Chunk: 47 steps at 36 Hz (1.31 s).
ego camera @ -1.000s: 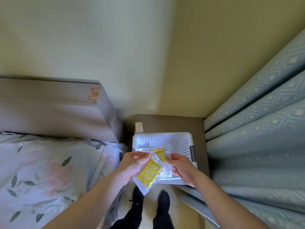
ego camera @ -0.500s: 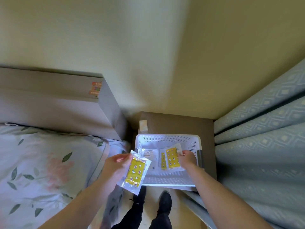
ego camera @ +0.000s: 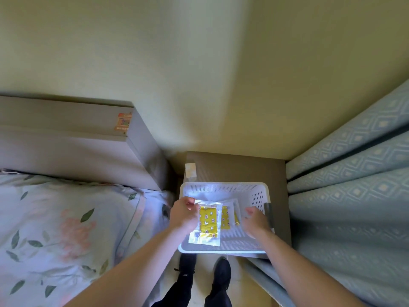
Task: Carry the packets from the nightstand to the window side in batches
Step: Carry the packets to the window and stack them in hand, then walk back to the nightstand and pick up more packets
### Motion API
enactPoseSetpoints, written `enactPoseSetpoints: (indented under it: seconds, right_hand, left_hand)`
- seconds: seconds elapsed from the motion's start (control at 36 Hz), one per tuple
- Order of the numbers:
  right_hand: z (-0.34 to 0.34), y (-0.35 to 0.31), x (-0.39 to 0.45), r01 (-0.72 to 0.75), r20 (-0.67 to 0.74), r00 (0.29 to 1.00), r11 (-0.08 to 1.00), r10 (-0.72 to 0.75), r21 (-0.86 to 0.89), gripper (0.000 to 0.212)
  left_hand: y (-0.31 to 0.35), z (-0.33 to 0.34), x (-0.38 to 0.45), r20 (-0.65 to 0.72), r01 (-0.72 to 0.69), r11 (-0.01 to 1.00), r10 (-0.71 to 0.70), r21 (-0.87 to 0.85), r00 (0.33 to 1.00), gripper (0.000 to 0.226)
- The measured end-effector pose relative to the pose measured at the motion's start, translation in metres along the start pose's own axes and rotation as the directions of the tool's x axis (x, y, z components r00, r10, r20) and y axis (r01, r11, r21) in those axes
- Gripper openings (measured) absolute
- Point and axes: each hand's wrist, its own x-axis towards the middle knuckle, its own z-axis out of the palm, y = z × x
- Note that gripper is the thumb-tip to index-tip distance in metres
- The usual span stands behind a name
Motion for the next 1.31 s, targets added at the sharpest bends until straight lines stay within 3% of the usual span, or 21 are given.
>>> enactPoseSetpoints:
  seconds: [0.06, 0.28, 0.47, 0.61, 0.72, 0.83, 1.06, 1.17, 1.31]
  right_hand:
    - [-0.005, -0.002, -0.007, 0.018, -0.005, 1.000, 1.000, -0.018, 0.025, 0.049]
    - [-0.008, -0.001, -0.020, 0.098, 0.015, 0.995, 0.995, -0.098, 0.024, 0.046]
    - [0.003, 0.007, -0.024, 0.117, 0.024, 0.993, 0.993, -0.117, 0.033, 0.045]
    - [0.004, 0.008, -0.034, 0.123, 0.011, 0.992, 0.991, -0.124, 0.043, 0.044]
    - [0.001, 0.005, -0.048, 0.128, -0.017, 0.992, 0.991, -0.127, 0.040, 0.044]
    - [-0.004, -0.003, -0.070, 0.136, -0.034, 0.990, 0.990, -0.135, 0.035, 0.045]
    - [-0.017, -0.018, -0.148, 0.176, -0.108, 0.979, 0.984, -0.173, 0.015, 0.044]
    - [-0.019, -0.013, -0.192, 0.238, -0.135, 0.962, 0.971, -0.239, -0.019, 0.043]
    - [-0.013, -0.006, -0.249, 0.342, -0.110, 0.930, 0.936, -0.350, -0.089, 0.045]
  left_hand:
    - [0.001, 0.009, 0.009, -0.001, -0.006, 0.992, 0.006, 0.128, 1.000, 0.003]
    - [-0.007, 0.032, 0.038, 0.121, -0.066, 0.911, 0.019, 0.406, 0.993, 0.038]
    - [-0.012, 0.049, 0.060, 0.247, -0.220, 0.745, 0.076, 0.630, 0.966, 0.062]
    - [-0.014, 0.045, 0.058, 0.343, -0.360, 0.543, 0.137, 0.759, 0.929, 0.070]
    - [-0.010, 0.037, 0.044, 0.401, -0.428, 0.467, 0.162, 0.774, 0.902, 0.053]
    - [-0.002, 0.022, 0.027, 0.454, -0.513, 0.469, 0.241, 0.719, 0.858, 0.053]
    - [-0.009, -0.041, -0.053, 0.495, -0.712, 0.440, 0.516, 0.547, 0.699, 0.046]
    - [-0.030, -0.077, -0.105, 0.424, -0.724, 0.473, 0.595, 0.501, 0.682, 0.045]
    - [-0.069, -0.113, -0.169, 0.279, -0.682, 0.539, 0.645, 0.495, 0.712, 0.040]
